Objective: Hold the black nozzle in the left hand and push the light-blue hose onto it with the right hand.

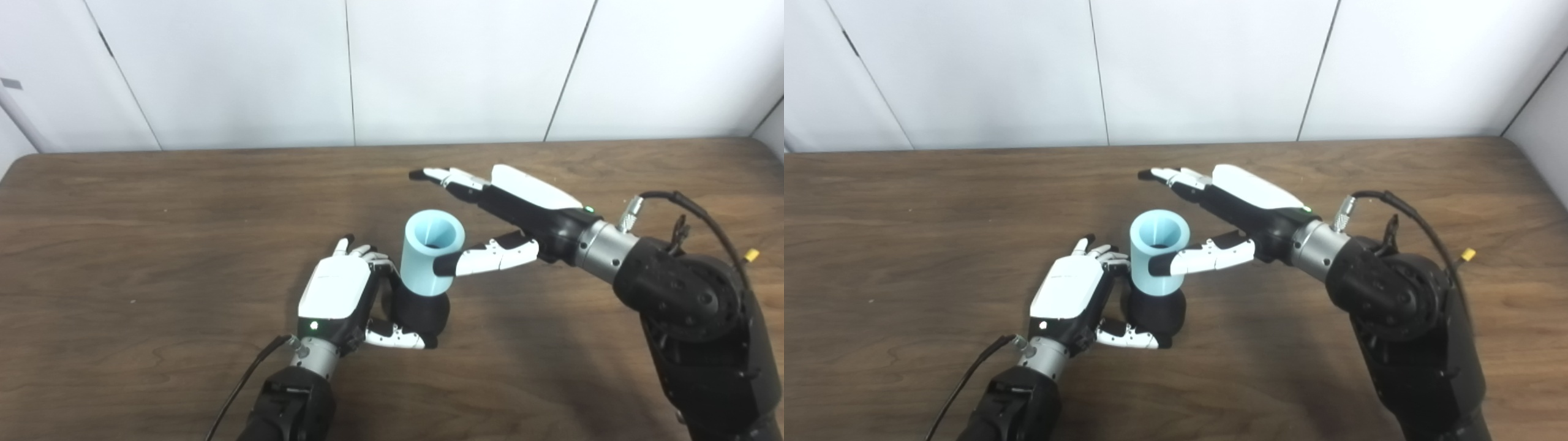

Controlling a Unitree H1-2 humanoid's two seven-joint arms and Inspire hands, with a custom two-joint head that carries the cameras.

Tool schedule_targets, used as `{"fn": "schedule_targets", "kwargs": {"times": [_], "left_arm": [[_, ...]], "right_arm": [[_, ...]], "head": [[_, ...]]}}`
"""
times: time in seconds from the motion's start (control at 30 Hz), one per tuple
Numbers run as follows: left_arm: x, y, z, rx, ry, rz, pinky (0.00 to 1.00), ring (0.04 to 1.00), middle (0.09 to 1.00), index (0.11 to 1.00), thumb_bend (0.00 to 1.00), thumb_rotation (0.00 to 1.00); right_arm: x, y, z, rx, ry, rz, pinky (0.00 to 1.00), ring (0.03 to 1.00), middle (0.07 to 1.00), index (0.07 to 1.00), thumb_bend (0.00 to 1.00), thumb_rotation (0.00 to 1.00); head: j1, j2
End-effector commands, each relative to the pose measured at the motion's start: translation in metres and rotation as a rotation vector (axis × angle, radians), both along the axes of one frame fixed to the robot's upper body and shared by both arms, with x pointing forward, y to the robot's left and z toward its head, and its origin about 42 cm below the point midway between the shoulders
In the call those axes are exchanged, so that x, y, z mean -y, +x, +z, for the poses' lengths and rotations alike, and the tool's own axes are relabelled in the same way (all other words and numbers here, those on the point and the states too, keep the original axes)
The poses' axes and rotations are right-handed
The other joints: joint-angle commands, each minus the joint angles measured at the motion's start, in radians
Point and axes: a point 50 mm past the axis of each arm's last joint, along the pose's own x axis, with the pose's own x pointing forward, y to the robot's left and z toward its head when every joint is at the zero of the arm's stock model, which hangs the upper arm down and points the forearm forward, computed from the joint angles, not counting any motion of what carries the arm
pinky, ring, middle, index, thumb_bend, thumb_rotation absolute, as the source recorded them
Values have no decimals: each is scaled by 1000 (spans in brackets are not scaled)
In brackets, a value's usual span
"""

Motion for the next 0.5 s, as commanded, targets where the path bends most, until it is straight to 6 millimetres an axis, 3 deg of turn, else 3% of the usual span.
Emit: {"fn": "schedule_targets", "kwargs": {"times": [0.0,0.23,0.47], "left_arm": [[5,-4,-5,-43,9,-36,1000,876,750,480,523,54],[5,-5,-5,-40,7,-35,1000,871,747,480,523,54],[4,-4,-5,-46,10,-35,1000,871,747,480,523,54]], "right_arm": [[2,-6,15,125,-5,19,977,999,977,953,639,871],[2,-18,13,202,-11,67,949,976,958,915,595,857],[1,-31,11,294,-104,123,999,999,980,933,597,891]], "head": [[-1,1],[-1,3],[-2,3]]}}
